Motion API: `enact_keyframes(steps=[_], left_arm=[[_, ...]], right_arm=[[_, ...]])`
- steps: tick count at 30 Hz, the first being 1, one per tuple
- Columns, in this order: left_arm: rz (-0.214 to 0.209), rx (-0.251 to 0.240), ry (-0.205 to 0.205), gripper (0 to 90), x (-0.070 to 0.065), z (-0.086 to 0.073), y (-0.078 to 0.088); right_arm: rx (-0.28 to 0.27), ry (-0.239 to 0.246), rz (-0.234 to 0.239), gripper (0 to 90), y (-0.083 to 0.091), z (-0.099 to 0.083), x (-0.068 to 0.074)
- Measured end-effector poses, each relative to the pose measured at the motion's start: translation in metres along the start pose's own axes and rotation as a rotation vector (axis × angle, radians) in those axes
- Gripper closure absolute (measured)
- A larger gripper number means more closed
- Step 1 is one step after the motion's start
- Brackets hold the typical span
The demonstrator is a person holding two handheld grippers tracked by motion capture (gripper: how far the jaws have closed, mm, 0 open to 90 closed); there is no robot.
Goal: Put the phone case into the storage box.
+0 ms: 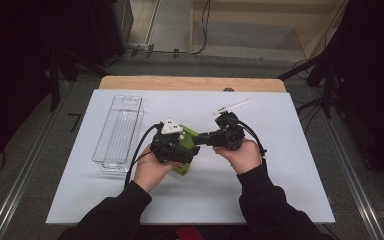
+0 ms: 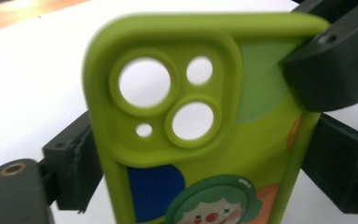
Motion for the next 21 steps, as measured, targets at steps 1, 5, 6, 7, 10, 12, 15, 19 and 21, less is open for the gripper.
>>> enact_keyframes(steps=[1,5,6,7,10,12,15,19,21], left_arm=[[-0.007,0.0,0.003,13.6,-0.0001,-0.0002,-0.0001],[-0.012,0.003,0.005,16.0,-0.0006,-0.0004,-0.0005],[-0.017,0.003,0.009,16.2,-0.0006,-0.0004,-0.0004],[-0.022,0.002,0.009,16.4,-0.0003,-0.0004,-0.0002],[-0.028,0.006,0.008,17.0,-0.0001,-0.0004,0.0005],[-0.031,0.008,0.008,17.4,-0.0001,-0.0005,0.0008],[-0.036,0.011,0.009,17.8,-0.0003,-0.0004,0.0014],[-0.047,0.014,0.019,18.2,-0.001,0.0004,0.0022],[-0.056,0.017,0.025,18.2,-0.0006,0.0009,0.003]], right_arm=[[-0.001,-0.001,-0.001,74.6,-0.0002,0.0,0.0],[0.001,-0.004,-0.005,74.6,-0.0005,-0.0005,-0.0014],[0.002,-0.009,-0.004,74.6,-0.0004,-0.0007,-0.0013],[0.001,-0.01,-0.003,74.6,-0.0004,-0.0007,-0.0012],[-0.002,-0.006,-0.002,74.5,-0.0005,-0.0008,-0.001],[-0.002,-0.006,0.0,74.5,-0.0007,-0.0009,-0.0008],[-0.004,-0.003,0.002,74.2,-0.0008,-0.0011,-0.0004],[-0.008,0.003,0.006,73.8,0.0001,-0.0007,0.0005],[-0.011,0.017,0.006,73.3,0.0005,-0.0004,0.0008]])
Point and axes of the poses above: each handheld gripper's, and its own axes: y roughly backward along the jaws, z roughly out of its top, x roughly to its left, the point moved 6 cm from there along -y, roughly forward along the jaws, and after that the axes turned 7 degrees about -x, right-handed, at the moved point
